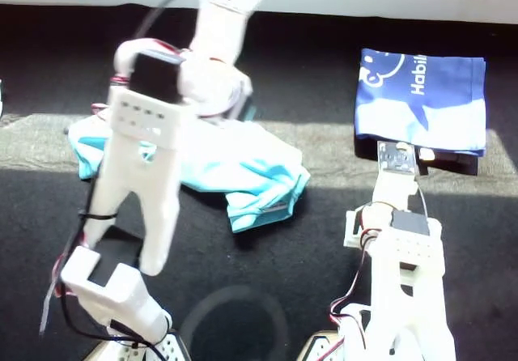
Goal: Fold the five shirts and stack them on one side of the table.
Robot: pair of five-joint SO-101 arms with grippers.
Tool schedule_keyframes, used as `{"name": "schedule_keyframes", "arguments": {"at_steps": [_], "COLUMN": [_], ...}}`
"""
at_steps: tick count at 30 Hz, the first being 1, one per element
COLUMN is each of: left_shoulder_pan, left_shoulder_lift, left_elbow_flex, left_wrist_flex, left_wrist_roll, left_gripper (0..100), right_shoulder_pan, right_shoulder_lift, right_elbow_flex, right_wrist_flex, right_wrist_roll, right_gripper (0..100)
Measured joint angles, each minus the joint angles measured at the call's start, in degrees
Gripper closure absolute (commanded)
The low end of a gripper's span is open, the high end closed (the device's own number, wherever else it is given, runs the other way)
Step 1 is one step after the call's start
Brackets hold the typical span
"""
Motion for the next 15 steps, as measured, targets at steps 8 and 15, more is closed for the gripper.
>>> {"name": "schedule_keyframes", "arguments": {"at_steps": [8, 15], "left_shoulder_pan": [-20.75, -31.21], "left_shoulder_lift": [9.76, 24.44], "left_elbow_flex": [11.16, 13.10], "left_wrist_flex": [-4.48, -16.09], "left_wrist_roll": [-0.09, 0.09], "left_gripper": [81, 81], "right_shoulder_pan": [-4.13, -14.77], "right_shoulder_lift": [3.78, 21.01], "right_elbow_flex": [-14.86, -35.25], "right_wrist_flex": [5.89, 13.98], "right_wrist_roll": [0.00, 0.00], "right_gripper": [78.3, 78.3]}}
